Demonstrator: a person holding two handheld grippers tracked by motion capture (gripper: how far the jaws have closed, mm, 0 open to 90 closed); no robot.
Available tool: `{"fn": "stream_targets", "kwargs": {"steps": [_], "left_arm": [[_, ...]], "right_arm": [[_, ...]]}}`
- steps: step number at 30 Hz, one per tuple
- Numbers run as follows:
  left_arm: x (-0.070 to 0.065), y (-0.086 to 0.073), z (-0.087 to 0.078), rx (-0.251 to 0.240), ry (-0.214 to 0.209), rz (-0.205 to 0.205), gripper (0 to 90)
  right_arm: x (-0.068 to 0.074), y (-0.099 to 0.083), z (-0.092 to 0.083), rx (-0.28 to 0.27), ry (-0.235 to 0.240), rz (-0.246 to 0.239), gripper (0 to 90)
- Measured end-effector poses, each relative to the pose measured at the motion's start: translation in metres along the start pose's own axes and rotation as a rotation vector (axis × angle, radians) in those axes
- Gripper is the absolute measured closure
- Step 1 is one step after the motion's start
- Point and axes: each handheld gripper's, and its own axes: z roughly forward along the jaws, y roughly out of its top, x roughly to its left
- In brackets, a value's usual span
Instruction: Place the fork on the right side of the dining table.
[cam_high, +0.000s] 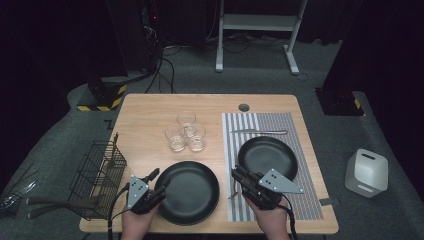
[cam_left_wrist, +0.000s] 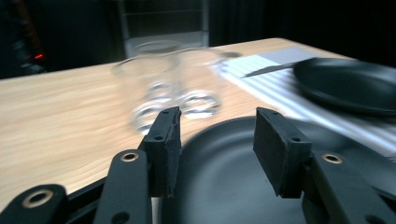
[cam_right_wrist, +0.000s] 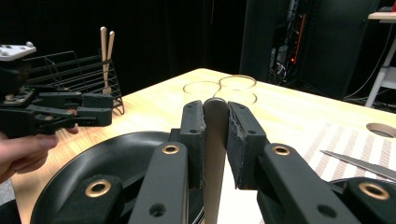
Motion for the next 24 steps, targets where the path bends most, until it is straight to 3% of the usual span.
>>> {"fn": "stream_targets", "kwargs": {"steps": [4, 12, 19, 24], "left_arm": [[0.015, -0.012, 0.007, 0.034, 0.018, -0.005, 49.6], [0.022, -0.027, 0.013, 0.032, -0.005, -0.020, 48.4], [0.030, -0.031, 0.008, -0.004, -0.037, -0.098, 46.5], [0.031, -0.032, 0.008, -0.001, -0.042, -0.117, 45.5]], "right_arm": [[-0.001, 0.001, 0.001, 0.002, -0.001, 0.011, 77.6], [-0.003, 0.006, -0.003, 0.012, -0.021, 0.005, 77.7], [-0.006, 0.003, -0.012, 0.020, -0.035, 0.005, 77.6], [-0.009, 0.002, -0.019, 0.020, -0.048, 0.006, 77.7]]}}
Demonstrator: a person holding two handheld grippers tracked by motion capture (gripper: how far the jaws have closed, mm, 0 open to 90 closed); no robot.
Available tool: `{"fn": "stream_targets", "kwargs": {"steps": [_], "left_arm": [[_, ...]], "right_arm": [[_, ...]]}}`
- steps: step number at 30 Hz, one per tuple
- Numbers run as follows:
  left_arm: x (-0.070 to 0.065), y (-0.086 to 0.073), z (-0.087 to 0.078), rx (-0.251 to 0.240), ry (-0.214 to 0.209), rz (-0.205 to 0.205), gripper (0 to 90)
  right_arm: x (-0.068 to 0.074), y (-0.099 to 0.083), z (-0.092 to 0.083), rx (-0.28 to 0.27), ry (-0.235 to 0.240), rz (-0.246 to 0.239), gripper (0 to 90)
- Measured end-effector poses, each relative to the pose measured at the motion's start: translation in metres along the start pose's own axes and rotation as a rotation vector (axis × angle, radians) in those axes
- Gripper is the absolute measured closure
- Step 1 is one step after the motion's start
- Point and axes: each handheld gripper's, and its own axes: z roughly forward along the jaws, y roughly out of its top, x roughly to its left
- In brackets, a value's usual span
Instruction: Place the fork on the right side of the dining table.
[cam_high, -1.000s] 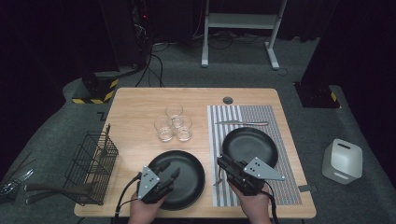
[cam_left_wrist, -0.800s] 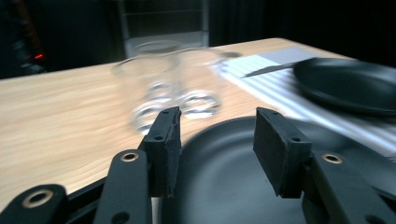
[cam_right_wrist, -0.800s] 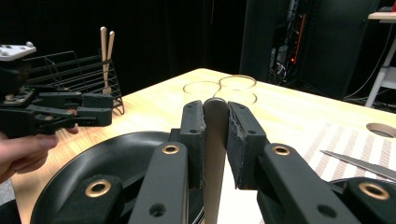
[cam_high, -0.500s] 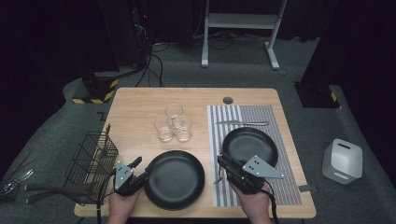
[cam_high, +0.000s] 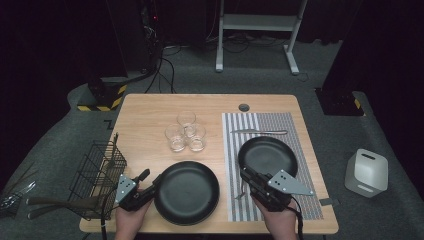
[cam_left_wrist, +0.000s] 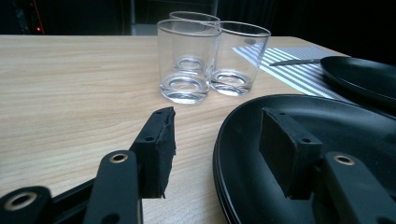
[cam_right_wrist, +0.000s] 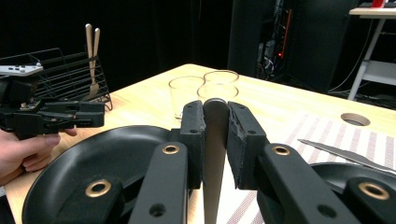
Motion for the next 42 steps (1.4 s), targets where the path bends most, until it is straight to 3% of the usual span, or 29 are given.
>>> {"fn": "stream_targets", "kwargs": {"steps": [8, 22, 42], "left_arm": [[-0.005, -0.001, 0.002, 0.018, 0.002, 0.037, 45.1], [-0.005, -0.001, 0.001, 0.013, 0.000, 0.038, 45.0], [-0.006, -0.001, 0.001, 0.015, 0.002, 0.046, 45.0]], "right_arm": [[-0.004, 0.000, -0.002, -0.003, 0.002, 0.009, 77.7], [-0.007, -0.003, -0.003, 0.001, 0.002, 0.014, 77.5], [-0.018, -0.016, -0.033, -0.010, -0.014, 0.041, 77.4]]}}
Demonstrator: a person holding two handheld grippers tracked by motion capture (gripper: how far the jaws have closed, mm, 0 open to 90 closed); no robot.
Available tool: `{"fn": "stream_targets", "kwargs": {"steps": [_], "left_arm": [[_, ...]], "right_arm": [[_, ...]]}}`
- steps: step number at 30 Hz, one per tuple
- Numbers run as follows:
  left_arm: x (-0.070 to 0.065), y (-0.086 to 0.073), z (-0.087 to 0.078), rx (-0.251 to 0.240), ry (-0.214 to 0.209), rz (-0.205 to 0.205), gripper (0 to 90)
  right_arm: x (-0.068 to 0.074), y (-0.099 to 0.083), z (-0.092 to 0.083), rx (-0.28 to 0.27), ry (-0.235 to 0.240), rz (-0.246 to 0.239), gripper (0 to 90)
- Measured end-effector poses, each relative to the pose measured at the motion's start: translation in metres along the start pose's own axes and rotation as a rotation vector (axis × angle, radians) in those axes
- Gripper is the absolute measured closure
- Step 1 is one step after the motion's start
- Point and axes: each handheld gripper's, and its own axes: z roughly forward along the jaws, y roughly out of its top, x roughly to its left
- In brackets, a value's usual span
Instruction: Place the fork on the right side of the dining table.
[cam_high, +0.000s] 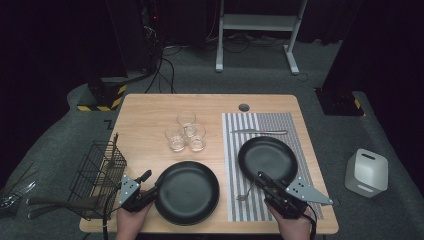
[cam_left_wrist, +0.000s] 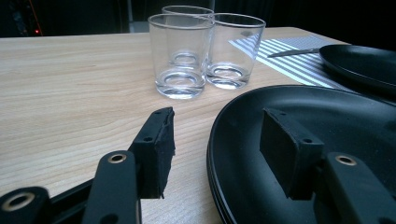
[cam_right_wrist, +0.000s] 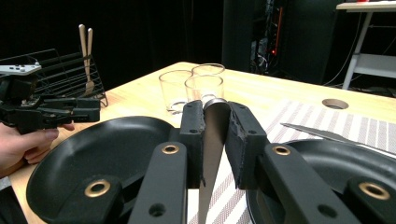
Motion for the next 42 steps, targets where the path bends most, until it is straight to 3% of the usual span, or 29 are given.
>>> {"fn": "stream_targets", "kwargs": {"steps": [15, 33, 42], "left_arm": [[-0.001, 0.000, 0.000, 0.003, 0.000, 0.011, 45.0], [-0.002, 0.000, 0.001, 0.006, 0.003, 0.020, 45.1], [-0.003, 0.000, 0.001, 0.008, 0.003, 0.024, 45.1]], "right_arm": [[-0.006, -0.013, -0.020, -0.008, -0.047, 0.032, 78.2], [-0.019, -0.023, -0.026, 0.020, -0.149, 0.069, 80.8], [-0.028, -0.030, -0.030, 0.033, -0.177, 0.101, 79.1]]}}
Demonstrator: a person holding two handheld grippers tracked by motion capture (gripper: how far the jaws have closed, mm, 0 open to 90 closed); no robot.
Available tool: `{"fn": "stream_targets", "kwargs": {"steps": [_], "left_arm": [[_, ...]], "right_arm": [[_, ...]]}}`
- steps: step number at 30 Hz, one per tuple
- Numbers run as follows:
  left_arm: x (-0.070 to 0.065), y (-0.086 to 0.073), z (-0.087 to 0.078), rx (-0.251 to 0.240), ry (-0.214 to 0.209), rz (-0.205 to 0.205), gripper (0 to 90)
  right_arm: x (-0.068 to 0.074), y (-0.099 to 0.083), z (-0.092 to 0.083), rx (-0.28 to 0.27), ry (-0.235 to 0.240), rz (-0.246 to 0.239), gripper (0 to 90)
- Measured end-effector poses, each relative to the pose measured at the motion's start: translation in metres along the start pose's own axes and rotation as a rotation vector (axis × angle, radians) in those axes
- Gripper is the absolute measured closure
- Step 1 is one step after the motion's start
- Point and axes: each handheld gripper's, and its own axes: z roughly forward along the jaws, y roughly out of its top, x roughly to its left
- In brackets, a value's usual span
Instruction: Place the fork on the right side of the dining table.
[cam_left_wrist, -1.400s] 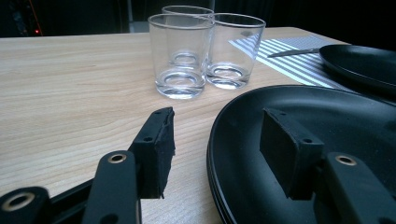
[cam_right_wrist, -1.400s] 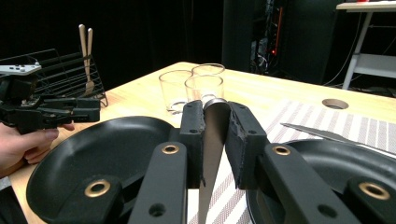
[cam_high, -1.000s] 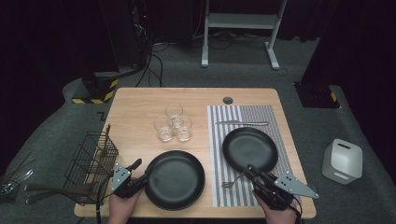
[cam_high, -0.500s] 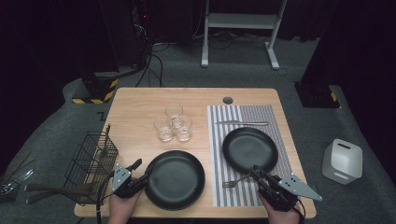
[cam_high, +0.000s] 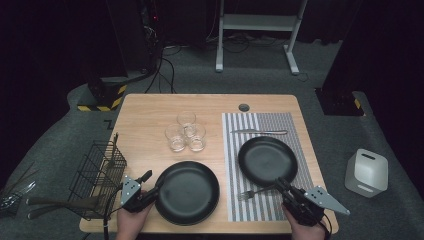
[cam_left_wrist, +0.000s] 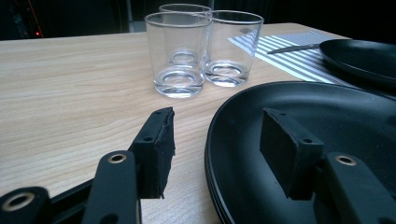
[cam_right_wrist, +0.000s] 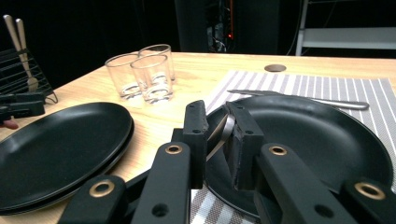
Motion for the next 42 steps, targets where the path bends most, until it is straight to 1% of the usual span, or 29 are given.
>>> {"fn": "stream_targets", "kwargs": {"steps": [16, 23, 33, 42], "left_arm": [[-0.002, 0.000, 0.001, 0.002, 0.002, 0.011, 45.1], [-0.002, 0.000, 0.000, 0.002, 0.003, 0.014, 45.1], [-0.002, 0.000, 0.000, 0.002, 0.003, 0.018, 45.1], [-0.002, 0.000, 0.000, 0.002, 0.003, 0.020, 45.1]], "right_arm": [[-0.016, -0.012, -0.002, 0.029, -0.055, 0.054, 75.6], [-0.022, -0.018, -0.003, 0.042, -0.079, 0.069, 73.8], [-0.030, -0.027, -0.003, 0.054, -0.097, 0.093, 71.8], [-0.036, -0.032, -0.002, 0.058, -0.109, 0.102, 70.4]]}}
